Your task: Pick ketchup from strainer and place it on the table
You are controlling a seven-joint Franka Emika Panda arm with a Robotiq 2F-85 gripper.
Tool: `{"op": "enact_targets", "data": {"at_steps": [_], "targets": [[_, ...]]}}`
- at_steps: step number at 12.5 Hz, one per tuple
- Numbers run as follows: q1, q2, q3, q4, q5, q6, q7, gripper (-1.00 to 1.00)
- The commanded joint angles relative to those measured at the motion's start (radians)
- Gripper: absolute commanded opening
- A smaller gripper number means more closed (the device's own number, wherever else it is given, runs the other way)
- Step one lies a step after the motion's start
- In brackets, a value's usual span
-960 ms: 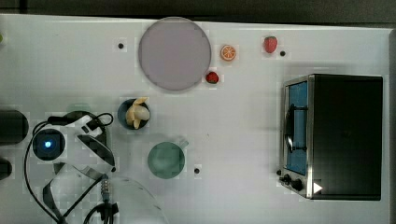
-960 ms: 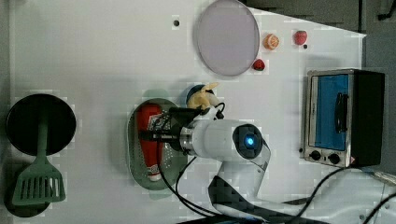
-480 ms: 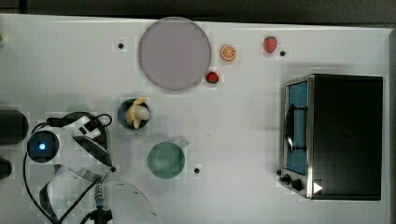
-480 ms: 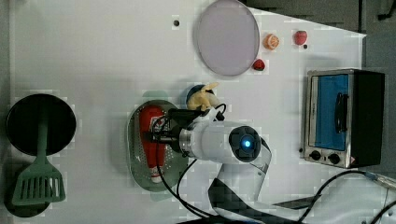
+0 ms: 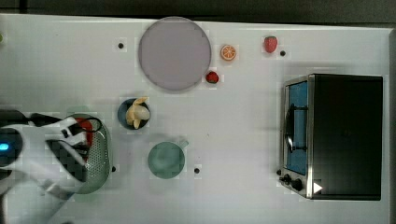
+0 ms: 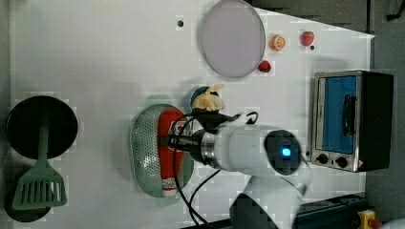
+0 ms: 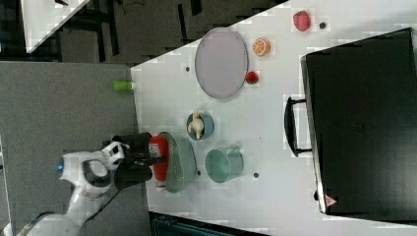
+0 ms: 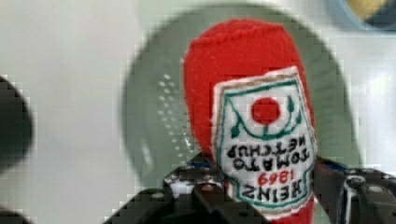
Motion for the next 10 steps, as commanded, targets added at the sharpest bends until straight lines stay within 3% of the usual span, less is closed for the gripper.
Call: {"op": "enact_targets", "data": {"at_steps": [1, 6, 10], "targets": [[-0.055, -0.105, 0.008, 0.135, 0.065, -0.151, -0.017, 0.16], [-0.145, -0.116, -0.082, 0.355, 0.121, -0.471, -0.212, 0.16], [-0.206, -0.116, -0.23, 0.383, 0.11, -0.488, -0.544, 0.16]]}}
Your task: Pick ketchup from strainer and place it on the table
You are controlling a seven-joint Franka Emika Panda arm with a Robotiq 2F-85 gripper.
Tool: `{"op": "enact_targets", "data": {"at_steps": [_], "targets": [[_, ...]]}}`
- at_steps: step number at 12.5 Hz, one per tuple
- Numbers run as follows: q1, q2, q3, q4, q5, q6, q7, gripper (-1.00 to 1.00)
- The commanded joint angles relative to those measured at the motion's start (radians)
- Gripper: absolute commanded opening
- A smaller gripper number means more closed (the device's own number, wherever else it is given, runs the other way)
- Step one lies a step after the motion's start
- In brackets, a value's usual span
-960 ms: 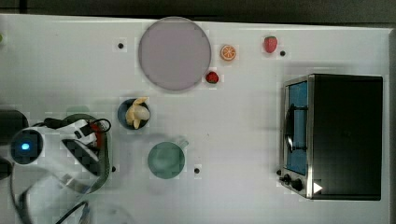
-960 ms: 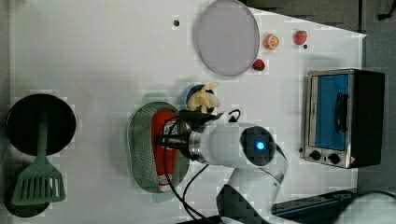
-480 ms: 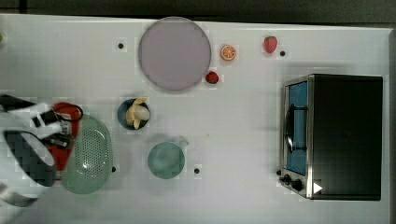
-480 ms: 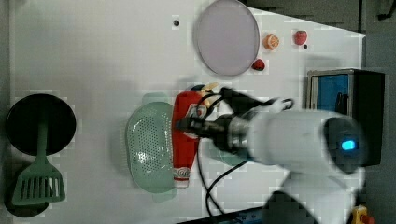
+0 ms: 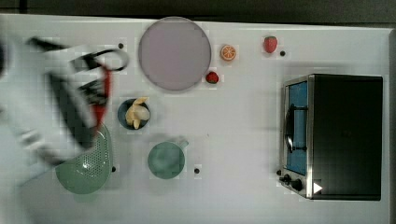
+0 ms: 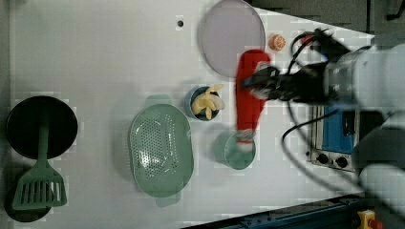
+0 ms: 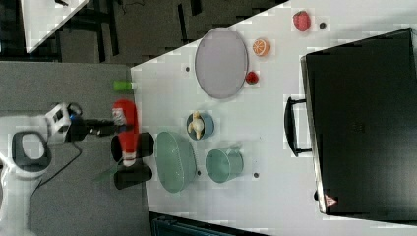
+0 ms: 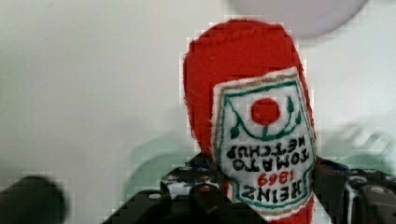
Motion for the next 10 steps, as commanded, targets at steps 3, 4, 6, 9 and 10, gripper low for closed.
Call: {"op": "enact_targets", "data": {"at_steps": [3, 4, 6, 9, 10], "targets": [[-0.127, 0.029, -0.206, -0.02, -0.009, 0.006, -0.454, 0.16], [-0.128, 0.029, -0.249, -0.03, -0.01, 0.028, -0.487, 0.16], [-0.129, 0.028, -0.316, -0.07, -0.01, 0.091, -0.513, 0.16], [-0.129, 0.029, -0.371, -0.176, -0.01, 0.227, -0.512, 0.16], [-0.129, 0.029, -0.38, -0.224, -0.009, 0.282, -0.513, 0.16]]}}
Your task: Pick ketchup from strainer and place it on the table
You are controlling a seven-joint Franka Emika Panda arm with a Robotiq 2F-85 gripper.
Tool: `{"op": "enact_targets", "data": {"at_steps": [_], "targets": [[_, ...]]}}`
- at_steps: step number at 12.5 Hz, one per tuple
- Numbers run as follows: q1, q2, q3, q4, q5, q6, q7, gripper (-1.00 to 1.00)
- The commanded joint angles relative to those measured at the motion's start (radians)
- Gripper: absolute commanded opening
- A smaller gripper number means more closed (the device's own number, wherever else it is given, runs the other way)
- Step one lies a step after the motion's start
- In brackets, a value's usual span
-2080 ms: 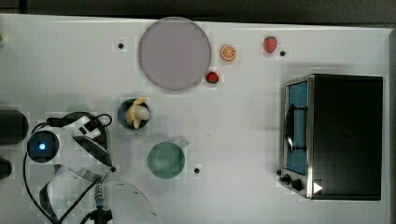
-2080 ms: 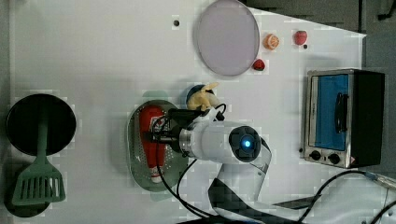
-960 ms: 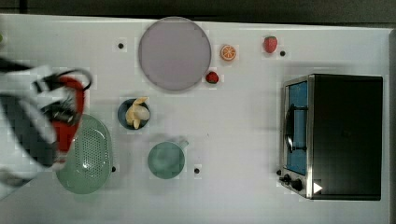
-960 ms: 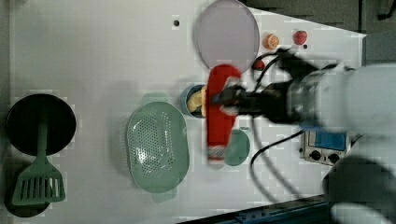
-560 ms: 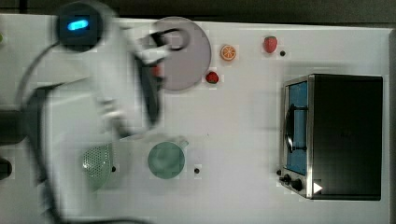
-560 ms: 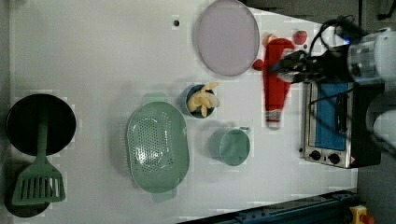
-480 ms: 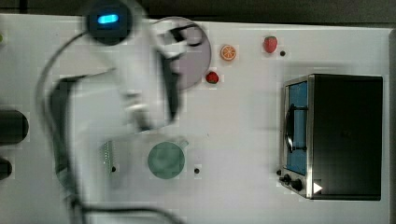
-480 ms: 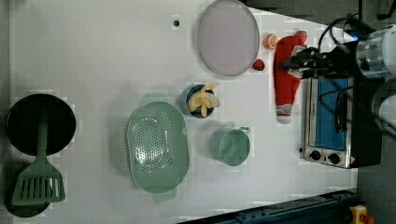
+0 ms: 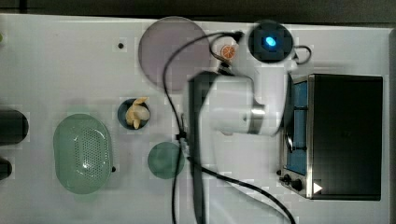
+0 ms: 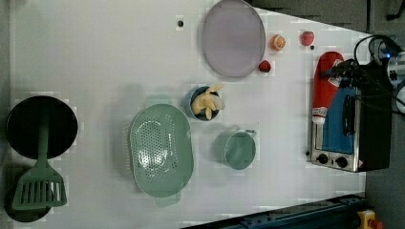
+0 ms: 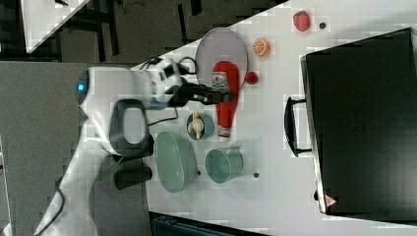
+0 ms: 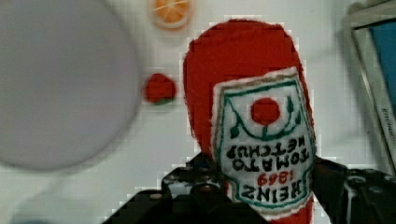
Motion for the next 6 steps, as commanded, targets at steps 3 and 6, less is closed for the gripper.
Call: {"op": "enact_targets", "data": {"at_steps": [3, 6], "targets": [[0.063, -0.027, 0.029, -0.209, 0.01, 0.201, -0.07, 0.16], [0.063, -0.011, 0.028, -0.315, 0.01, 0.283, -0.062, 0.16]]}}
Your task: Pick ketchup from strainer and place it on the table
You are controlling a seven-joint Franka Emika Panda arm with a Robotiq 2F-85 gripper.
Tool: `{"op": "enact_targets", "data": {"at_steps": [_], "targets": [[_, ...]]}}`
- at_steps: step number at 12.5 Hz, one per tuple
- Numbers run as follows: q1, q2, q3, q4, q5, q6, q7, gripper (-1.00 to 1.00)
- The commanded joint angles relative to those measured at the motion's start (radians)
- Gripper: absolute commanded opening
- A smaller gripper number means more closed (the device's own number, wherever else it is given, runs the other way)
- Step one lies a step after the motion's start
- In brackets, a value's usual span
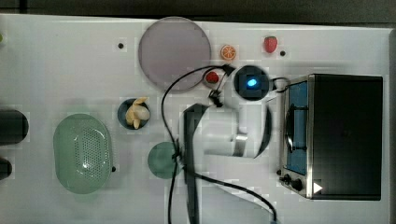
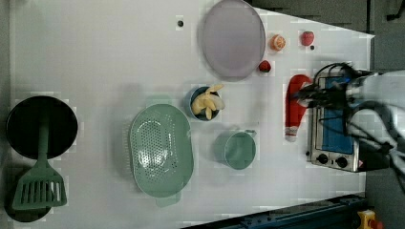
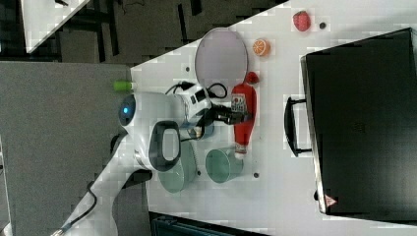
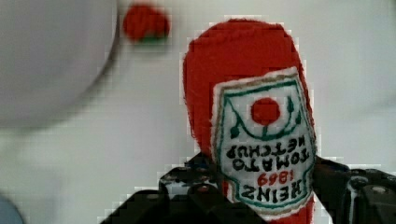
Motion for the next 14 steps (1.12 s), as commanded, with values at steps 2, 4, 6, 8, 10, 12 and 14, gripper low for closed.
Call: {"op": "enact_targets", "data": {"at_steps": [2, 4, 6, 8, 10, 12, 14], "targets": [[0.051, 0.029, 0.012, -0.067, 0.003, 0.105, -0.054, 0.16], [0.051, 0.086, 0.012, -0.067, 0.003, 0.14, -0.054, 0.16], [0.051, 0.135, 0.012, -0.065, 0.003, 0.195, -0.054, 0.43], [0.051, 0.133, 0.012, -0.063, 0.003, 0.233, -0.054, 0.87], [0.051, 0.078, 0.013, -0.045, 0.004, 0.198, -0.053, 1.0], [0.051, 0.004, 0.013, 0.003, 0.005, 0.116, -0.053, 1.0], [0.051, -0.066, 0.012, 0.084, 0.006, 0.001, -0.045, 1.0]]}}
